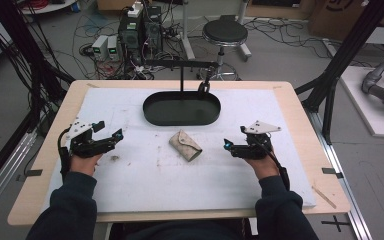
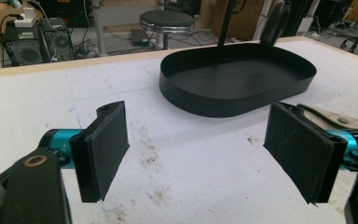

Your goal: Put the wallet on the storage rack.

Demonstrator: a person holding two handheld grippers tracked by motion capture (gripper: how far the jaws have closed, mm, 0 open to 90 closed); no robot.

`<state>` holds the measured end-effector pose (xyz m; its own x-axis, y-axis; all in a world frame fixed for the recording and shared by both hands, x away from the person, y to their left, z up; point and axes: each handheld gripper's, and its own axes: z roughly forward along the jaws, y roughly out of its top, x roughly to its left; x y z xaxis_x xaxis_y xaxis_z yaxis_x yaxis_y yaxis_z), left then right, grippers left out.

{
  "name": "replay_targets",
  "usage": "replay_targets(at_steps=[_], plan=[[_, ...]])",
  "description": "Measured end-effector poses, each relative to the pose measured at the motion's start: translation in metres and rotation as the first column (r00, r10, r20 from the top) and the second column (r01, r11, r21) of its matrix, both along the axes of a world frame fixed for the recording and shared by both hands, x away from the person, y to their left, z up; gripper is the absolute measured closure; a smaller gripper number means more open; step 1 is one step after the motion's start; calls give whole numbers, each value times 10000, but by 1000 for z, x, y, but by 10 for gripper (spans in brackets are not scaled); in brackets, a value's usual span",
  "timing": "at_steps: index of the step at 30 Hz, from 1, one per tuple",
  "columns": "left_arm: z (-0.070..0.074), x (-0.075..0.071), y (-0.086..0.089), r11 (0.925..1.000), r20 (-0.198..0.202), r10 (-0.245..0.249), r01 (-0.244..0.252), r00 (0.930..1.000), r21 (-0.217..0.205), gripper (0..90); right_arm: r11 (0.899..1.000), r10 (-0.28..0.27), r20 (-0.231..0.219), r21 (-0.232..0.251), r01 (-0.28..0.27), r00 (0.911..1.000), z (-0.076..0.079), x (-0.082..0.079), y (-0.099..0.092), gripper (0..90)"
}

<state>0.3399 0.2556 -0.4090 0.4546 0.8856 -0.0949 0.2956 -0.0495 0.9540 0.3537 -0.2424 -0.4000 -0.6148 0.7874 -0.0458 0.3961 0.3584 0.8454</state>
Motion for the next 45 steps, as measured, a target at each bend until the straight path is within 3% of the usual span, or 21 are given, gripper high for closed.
replay_targets(at_steps=[4, 8, 12, 18, 22, 29, 32, 37, 40, 45], plan=[[-1, -2, 0, 10000, 7, 21, -21, 10000, 20, 213, 9984, 557, -208, -28, -557, 9982, -4, 1, 21, 209], [-1, -2, 1, 10000, 58, 45, -45, 10000, 14, 213, 9967, 781, -238, -201, -786, 9967, -7, 1, 34, 209], [-2, -1, 1, 10000, 27, 5, -5, 10000, -4, 213, 9916, 1206, -585, -401, -1231, 9910, -15, 4, 57, 209], [-2, -1, 2, 10000, 28, 54, -54, 10000, 8, 213, 9841, 1649, -749, -550, -1691, 9835, -20, 8, 83, 209], [-2, -1, 3, 10000, 53, 84, -84, 10000, 18, 213, 9824, 1698, -711, -662, -1745, 9829, -24, 10, 92, 209], [-2, -1, 2, 10000, 42, 69, -70, 10000, 21, 213, 9716, 2089, -1199, -871, -2199, 9705, -34, 15, 117, 209], [-2, -1, 3, 10000, 20, 68, -68, 10000, 21, 213, 9718, 1975, -1464, -1012, -2132, 9693, -41, 19, 128, 207], [-2, -1, 3, 10000, 24, 71, -71, 10000, 14, 213, 9666, 1680, -1717, -1647, -1964, 9707, -49, 24, 140, 185], [-2, -1, 3, 10000, 39, 66, -66, 10000, 11, 213, 9663, 1655, -1734, -1682, -1948, 9708, -49, 26, 140, 200], [-2, -1, 4, 10000, 22, 67, -67, 10000, -8, 213, 9659, 1637, -1794, -1709, -1946, 9701, -46, 26, 137, 335]])
